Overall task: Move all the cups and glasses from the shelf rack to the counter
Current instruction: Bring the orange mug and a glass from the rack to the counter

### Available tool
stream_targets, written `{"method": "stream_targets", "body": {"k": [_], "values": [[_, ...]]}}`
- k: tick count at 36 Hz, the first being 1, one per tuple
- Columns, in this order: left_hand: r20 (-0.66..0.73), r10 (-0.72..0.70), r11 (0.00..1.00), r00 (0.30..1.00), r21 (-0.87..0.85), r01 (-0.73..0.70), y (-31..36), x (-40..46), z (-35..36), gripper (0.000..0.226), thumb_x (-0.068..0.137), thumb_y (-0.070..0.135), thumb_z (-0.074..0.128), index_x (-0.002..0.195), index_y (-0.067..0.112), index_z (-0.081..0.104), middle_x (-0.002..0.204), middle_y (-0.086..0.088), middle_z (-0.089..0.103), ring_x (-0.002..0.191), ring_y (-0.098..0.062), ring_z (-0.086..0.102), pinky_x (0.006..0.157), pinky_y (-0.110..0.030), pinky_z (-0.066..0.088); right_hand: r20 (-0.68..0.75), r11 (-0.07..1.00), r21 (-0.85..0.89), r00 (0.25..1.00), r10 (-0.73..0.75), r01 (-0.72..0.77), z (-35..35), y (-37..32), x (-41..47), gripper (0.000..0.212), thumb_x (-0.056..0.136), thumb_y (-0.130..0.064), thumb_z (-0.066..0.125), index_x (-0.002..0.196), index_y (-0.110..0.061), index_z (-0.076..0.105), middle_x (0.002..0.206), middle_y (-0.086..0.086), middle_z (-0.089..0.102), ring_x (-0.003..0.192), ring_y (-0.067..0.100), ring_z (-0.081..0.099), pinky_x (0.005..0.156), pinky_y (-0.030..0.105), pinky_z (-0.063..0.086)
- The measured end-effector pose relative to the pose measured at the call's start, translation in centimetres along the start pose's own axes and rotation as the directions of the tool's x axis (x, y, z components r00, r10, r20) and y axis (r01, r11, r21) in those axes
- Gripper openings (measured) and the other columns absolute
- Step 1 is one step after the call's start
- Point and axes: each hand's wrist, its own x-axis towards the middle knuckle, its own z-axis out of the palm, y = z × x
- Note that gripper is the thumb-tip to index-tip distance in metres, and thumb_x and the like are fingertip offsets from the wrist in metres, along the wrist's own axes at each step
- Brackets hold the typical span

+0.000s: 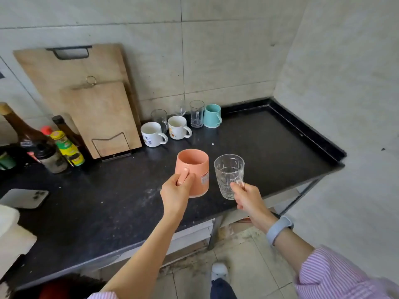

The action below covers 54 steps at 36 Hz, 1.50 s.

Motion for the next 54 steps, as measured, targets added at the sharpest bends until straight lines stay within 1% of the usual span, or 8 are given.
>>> {"method": "stream_targets", "body": {"k": [4,9,24,33,42,47,51,54], "values": [[-0.006,-0.037,0.999,0.999,0.012,0.037,-0.8,5.1,3.6,0.026,0.080,0.035,0.064,0.067,0.013,0.059,0.067,0.004,0.063,0.067,-0.016,0.058,0.058,-0.030,0.046,0.023,0.999,0.001,0.998,0.050,-0.050,-0.1,-0.6,6.7,0.035,0.089,-0.028,0.052,0.057,-0.020,0.039,0.036,-0.013,0.031,0.037,0.005,0.025,0.041,0.022,0.024],[-0.043,-0.101,0.995,0.994,0.024,0.102,-1.6,12.0,8.9,0.031,0.080,0.034,0.064,0.054,0.024,0.051,0.059,0.012,0.059,0.056,-0.005,0.053,0.044,-0.010,0.037,0.068,0.997,-0.025,0.995,0.078,-0.076,0.1,-1.6,16.1,0.035,0.091,-0.026,0.051,0.059,-0.018,0.040,0.049,-0.005,0.031,0.045,0.010,0.027,0.048,0.026,0.025],[-0.157,-0.196,0.967,0.968,0.133,0.217,-4.8,26.7,19.6,0.046,0.084,0.041,0.060,0.052,0.018,0.037,0.053,-0.002,0.042,0.054,-0.014,0.035,0.053,-0.033,0.029,0.167,0.992,-0.096,0.982,0.092,-0.077,1.0,-1.9,36.0,0.029,0.090,-0.022,0.049,0.066,-0.012,0.036,0.056,0.000,0.028,0.052,0.012,0.025,0.058,0.035,0.025],[-0.184,-0.212,0.964,0.960,0.121,0.236,-6.4,28.7,22.0,0.048,0.086,0.039,0.058,0.050,0.021,0.033,0.049,0.006,0.033,0.047,-0.008,0.028,0.043,-0.012,0.027,0.228,0.997,-0.034,0.971,0.070,-0.064,2.3,-1.7,40.7,0.040,0.091,-0.017,0.047,0.059,-0.021,0.024,0.052,-0.004,0.024,0.046,0.009,0.022,0.053,0.030,0.022],[-0.116,-0.287,0.949,0.951,0.103,0.299,-7.5,29.2,23.0,0.040,0.087,0.039,0.058,0.069,0.004,0.056,0.065,-0.009,0.057,0.058,-0.015,0.046,0.057,-0.027,0.038,0.234,0.993,-0.119,0.971,0.040,-0.012,2.3,-2.3,43.6,0.036,0.087,-0.012,0.045,0.055,-0.018,0.028,0.052,-0.001,0.027,0.051,0.013,0.024,0.057,0.036,0.024],[-0.079,-0.309,0.942,0.948,0.117,0.316,-7.7,28.9,23.6,0.032,0.090,0.039,0.051,0.086,0.009,0.062,0.087,-0.008,0.066,0.071,-0.016,0.058,0.066,-0.019,0.044,0.227,0.985,-0.172,0.974,0.021,0.019,2.1,-2.2,44.6,0.027,0.088,-0.012,0.045,0.062,-0.010,0.039,0.053,-0.001,0.033,0.049,0.010,0.032,0.057,0.030,0.037],[-0.024,-0.331,0.935,0.943,0.127,0.331,-7.4,28.6,23.6,0.027,0.094,0.034,0.046,0.107,0.014,0.057,0.115,-0.004,0.063,0.097,-0.017,0.061,0.094,-0.030,0.048,0.211,0.980,-0.192,0.977,-0.008,0.050,2.1,-2.2,45.1,0.028,0.092,-0.014,0.043,0.064,-0.008,0.042,0.056,0.000,0.034,0.055,0.011,0.038,0.068,0.026,0.051],[0.015,-0.318,0.938,0.948,0.152,0.312,-7.2,28.4,23.5,0.026,0.096,0.028,0.043,0.113,0.012,0.054,0.120,-0.004,0.059,0.106,-0.018,0.058,0.100,-0.034,0.046,0.186,0.979,-0.195,0.983,-0.015,0.051,1.9,-2.5,45.6,0.030,0.093,-0.014,0.042,0.063,-0.014,0.044,0.059,-0.001,0.038,0.061,0.013,0.044,0.071,0.027,0.052]]}}
